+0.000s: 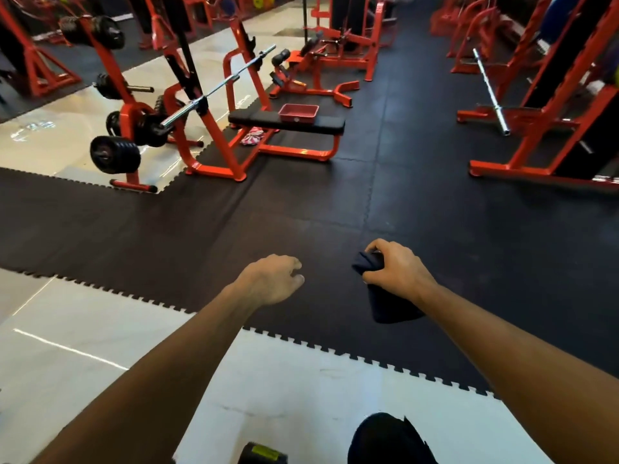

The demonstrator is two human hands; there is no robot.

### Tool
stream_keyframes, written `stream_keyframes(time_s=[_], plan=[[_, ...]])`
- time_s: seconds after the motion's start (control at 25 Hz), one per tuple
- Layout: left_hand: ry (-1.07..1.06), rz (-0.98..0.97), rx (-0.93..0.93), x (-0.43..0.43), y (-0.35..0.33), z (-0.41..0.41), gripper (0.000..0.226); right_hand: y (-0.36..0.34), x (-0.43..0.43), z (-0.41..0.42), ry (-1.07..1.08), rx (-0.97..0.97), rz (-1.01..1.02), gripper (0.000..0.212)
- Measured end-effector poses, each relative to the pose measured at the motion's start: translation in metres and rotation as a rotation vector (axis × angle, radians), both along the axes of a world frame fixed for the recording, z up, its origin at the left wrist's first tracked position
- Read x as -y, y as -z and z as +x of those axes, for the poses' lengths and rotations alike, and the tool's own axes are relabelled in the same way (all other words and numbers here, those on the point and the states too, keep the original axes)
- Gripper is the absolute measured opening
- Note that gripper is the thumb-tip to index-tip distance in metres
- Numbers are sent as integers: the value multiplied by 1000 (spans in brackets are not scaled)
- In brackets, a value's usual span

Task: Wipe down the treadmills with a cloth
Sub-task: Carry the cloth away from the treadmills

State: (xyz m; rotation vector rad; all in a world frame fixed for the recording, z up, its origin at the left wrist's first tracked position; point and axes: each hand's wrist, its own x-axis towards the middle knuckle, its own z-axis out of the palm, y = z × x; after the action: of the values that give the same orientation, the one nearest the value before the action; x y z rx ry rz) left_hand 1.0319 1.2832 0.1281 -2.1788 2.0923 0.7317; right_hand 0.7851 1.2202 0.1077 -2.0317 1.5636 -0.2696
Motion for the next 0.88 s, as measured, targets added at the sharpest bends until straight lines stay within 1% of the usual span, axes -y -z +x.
stream_keyframes(time_s=[0.08, 0.2, 0.28, 0.36, 0.48, 0.52, 0.64, 0.76, 0.88], plan=[[26, 7, 17, 53, 8, 0, 47, 10, 51, 7, 13, 3, 28, 37], [20, -3, 77, 135, 41, 14, 47, 45, 133, 19, 25, 42, 20, 38], [6, 12, 110, 200, 82, 26, 47, 88, 195, 21, 25, 63, 17, 38], [-22, 17, 121, 271, 133, 36, 47, 141, 267, 21, -11, 44, -3, 37], [-38, -30, 69, 377, 203, 40, 45, 200, 379, 14, -24, 13, -54, 34], [-18, -5, 48, 404, 215, 36, 44, 210, 408, 12, -17, -2, -50, 34], [24, 46, 59, 491, 217, 45, 43, 213, 495, 23, -26, -33, -4, 33], [15, -22, 92, 605, 199, 76, 42, 196, 601, 54, -34, -34, -8, 34], [40, -60, 71, 704, 201, 104, 43, 197, 699, 90, -37, -40, -63, 35]])
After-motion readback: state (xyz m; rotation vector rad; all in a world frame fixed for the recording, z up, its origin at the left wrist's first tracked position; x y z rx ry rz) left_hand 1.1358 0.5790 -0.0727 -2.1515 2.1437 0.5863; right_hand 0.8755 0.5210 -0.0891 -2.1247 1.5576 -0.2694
